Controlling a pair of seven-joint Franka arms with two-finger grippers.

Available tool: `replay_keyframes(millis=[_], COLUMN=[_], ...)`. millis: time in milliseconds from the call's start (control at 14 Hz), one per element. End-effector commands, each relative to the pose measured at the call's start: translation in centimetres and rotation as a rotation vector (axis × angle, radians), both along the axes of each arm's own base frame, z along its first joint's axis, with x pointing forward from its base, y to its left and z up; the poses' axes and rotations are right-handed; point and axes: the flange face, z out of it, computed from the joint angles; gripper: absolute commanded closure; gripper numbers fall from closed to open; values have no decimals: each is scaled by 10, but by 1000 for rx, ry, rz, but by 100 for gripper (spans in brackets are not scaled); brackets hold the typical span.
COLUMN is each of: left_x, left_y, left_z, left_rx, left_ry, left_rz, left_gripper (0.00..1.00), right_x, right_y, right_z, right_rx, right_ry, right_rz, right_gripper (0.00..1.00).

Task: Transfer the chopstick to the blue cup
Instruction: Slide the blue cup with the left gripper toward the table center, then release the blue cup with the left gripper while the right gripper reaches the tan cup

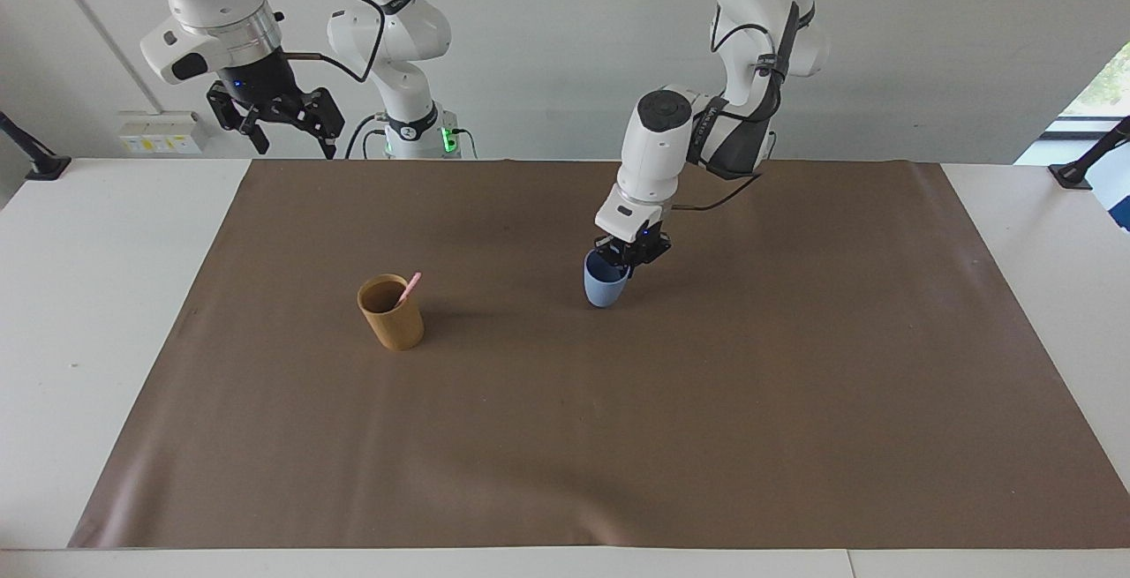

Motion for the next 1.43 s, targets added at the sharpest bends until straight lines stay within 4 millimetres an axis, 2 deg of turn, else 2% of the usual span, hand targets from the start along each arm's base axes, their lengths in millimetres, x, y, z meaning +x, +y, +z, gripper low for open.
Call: replay_keyframes(millis=[0, 71, 143, 214, 571, 643, 714, 786, 1000, 1143, 1214, 1357], left_x=[6, 6, 5, 6, 12, 16, 18, 14, 16, 26, 31, 41], left_y=[-10, -11, -12, -12, 8, 22, 42, 54, 121, 185, 208, 241], left_z=[-9, -8, -7, -5, 36, 43, 53, 66, 104, 142, 161, 196], left_rx=[-58, -62, -62, -66, -65, -51, -30, -14, 28, 27, 27, 35], left_ry=[-15, -16, -19, -24, -43, -34, -12, 8, 66, 49, 37, 47], left_rz=[34, 35, 28, 25, 34, 16, -4, -28, -124, -158, -187, -237], left_gripper=[81, 41, 9, 0, 0, 0, 0, 0, 0, 0, 0, 0], right_x=[-6, -6, -6, -6, -6, -6, -6, -5, -1, 7, 10, 18], right_y=[-5, -5, -5, -5, -5, -4, -3, -1, 10, 18, 20, 22], right_z=[0, 0, 0, 0, 0, 0, 1, 1, 0, -4, -12, -25], right_rx=[7, 7, 7, 7, 7, 9, 9, 26, 84, 121, 147, 159], right_ry=[-11, -11, -11, -11, -11, -13, -16, -20, -59, -117, -138, -197], right_rz=[17, 17, 18, 17, 18, 20, 24, 42, 190, 346, 435, 618], right_gripper=[0, 0, 0, 0, 0, 0, 0, 0, 0, 0, 0, 0])
